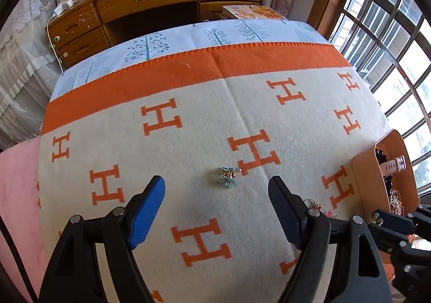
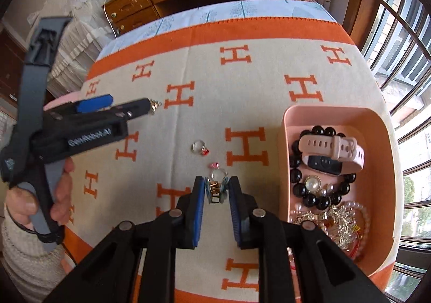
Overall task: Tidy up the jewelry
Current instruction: 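Grasp the small gold brooch with the right tool while the left tool approaches the blue flower brooch, then grasp the blue flower brooch with the left tool while the right tool carries its brooch to the box, then lower both brooches into the pink box and open both tools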
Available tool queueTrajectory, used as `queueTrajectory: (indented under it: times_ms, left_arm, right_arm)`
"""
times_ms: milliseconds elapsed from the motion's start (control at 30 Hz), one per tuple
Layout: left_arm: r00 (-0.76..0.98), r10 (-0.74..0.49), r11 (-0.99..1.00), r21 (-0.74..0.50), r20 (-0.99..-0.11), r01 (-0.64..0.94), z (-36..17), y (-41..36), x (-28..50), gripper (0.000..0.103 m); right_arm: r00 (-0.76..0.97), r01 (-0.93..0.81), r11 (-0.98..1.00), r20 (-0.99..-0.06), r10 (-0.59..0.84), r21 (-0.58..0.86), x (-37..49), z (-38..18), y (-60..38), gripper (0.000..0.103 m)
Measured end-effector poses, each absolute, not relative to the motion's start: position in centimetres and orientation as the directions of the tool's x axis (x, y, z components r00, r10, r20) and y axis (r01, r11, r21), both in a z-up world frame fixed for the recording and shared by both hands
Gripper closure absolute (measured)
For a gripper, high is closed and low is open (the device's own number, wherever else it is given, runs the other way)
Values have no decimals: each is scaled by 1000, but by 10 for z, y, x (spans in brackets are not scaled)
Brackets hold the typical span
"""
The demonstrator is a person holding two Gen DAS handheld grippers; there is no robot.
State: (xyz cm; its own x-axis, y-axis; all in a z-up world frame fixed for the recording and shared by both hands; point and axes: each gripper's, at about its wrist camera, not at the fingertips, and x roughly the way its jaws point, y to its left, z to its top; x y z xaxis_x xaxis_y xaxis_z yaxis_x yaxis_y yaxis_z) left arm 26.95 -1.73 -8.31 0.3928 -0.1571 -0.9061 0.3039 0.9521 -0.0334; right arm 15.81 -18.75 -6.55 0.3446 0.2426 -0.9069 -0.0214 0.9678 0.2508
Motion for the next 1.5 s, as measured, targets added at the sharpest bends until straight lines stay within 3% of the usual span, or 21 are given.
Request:
queueTrajectory:
  times_ms: [100, 300, 500, 533, 733, 967, 1233, 1500]
  left_arm:
    - [387, -131, 949, -3, -913, 315, -91, -26, 276, 28]
    - [351, -108, 945, 14, -930, 328, -106, -32, 285, 47]
    - [319, -114, 946, -5, -941, 325, -114, -33, 290, 74]
    - [318, -115, 946, -6, -941, 325, -114, -34, 290, 84]
    - [331, -101, 948, 11, -938, 319, -103, -40, 282, 84]
    - [368, -188, 923, -35, -911, 383, -52, -66, 244, 84]
    - [371, -323, 845, -89, -871, 527, 2, -143, 198, 84]
    - [304, -364, 769, -100, -880, 632, -2, -231, 177, 84]
  right_arm:
    - [366, -14, 956, -888, 279, 295, 166, -59, -198, 85]
    - [372, -8, 942, -874, 314, 335, 170, -61, -202, 85]
    - [375, -7, 935, -866, 331, 355, 167, -62, -210, 85]
    - [376, -5, 933, -864, 335, 360, 166, -63, -212, 85]
    - [403, 6, 929, -851, 337, 371, 159, -54, -227, 85]
    - [470, 44, 931, -830, 301, 363, 136, -30, -271, 85]
    - [496, 97, 936, -832, 250, 339, 109, -24, -320, 85]
    - [448, 114, 929, -853, 269, 353, 101, -51, -342, 84]
